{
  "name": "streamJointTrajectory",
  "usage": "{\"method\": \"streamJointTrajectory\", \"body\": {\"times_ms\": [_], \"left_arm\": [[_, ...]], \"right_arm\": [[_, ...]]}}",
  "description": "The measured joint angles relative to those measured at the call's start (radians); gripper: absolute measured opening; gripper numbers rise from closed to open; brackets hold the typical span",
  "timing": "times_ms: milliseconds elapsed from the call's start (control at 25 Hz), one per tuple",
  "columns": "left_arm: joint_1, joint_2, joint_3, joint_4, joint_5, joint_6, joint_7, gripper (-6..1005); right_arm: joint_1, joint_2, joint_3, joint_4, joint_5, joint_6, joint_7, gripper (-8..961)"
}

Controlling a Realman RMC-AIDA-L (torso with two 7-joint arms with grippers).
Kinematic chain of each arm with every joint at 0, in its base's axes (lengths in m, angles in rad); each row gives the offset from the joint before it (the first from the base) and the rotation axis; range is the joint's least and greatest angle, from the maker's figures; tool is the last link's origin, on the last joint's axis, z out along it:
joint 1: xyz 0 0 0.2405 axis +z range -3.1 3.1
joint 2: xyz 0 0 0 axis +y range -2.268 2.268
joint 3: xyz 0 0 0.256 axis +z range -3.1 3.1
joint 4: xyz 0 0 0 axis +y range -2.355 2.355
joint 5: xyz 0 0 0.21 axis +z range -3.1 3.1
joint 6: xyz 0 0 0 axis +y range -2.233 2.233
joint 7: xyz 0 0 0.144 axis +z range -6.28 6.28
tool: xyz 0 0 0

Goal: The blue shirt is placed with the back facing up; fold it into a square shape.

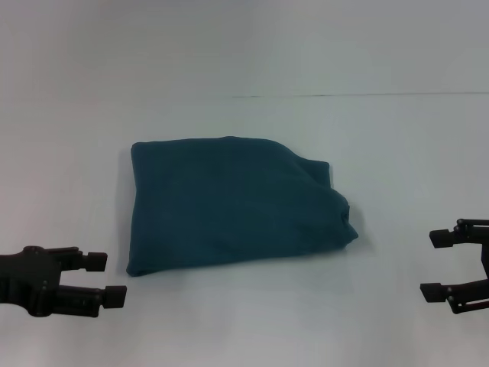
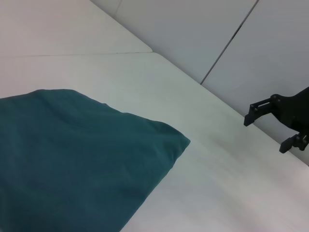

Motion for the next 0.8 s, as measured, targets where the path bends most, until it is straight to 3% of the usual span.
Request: {"method": "streamJointTrajectory", "body": {"times_ms": [800], "left_arm": [[-0.004, -0.002, 0.006, -0.024, 0.034, -0.027, 0.003, 947]], "right_arm": [[0.015, -0.003, -0.021, 0.011, -0.014, 0.053, -0.016, 919]]}}
